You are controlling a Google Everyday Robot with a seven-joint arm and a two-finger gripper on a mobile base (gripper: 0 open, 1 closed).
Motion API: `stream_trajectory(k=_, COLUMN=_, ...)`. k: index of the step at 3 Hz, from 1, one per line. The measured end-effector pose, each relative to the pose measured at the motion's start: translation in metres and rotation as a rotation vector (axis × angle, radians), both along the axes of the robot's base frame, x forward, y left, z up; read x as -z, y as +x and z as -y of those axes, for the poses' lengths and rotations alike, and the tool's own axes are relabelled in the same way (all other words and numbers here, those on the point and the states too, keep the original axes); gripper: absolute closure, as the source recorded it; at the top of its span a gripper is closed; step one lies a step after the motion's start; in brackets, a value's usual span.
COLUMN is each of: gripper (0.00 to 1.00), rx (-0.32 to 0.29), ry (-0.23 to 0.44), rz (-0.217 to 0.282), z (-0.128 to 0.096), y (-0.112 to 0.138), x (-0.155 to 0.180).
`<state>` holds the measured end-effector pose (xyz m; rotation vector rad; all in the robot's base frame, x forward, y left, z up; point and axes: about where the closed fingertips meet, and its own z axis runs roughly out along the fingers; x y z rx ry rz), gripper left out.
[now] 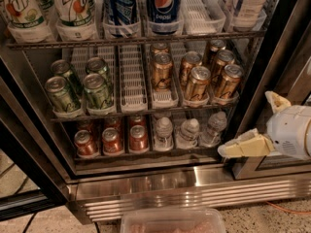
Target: Pick orange can from middle shelf of fridge
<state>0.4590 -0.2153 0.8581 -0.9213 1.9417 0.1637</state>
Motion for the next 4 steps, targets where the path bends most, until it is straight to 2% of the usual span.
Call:
stream_trajectory(k=1, gripper=0.0, rx=0.067, ry=0.072, rz=0.067, z=0.001, y=0.018, x=-0.01)
stream_trajectory(k=2, gripper=0.0, rx=0.155, ry=0.11, rz=0.097, z=0.001, y=0.027, x=-0.016)
stream_trajectory(k=3, gripper=0.0, rx=0.193, ry=0.123, rz=0.111, z=-0.003, y=0.032, x=-0.026)
stream_trajectory(k=4, gripper=0.0, rx=0.187, ry=0.121, rz=0.122, z=-0.005, y=0.031, x=-0.029)
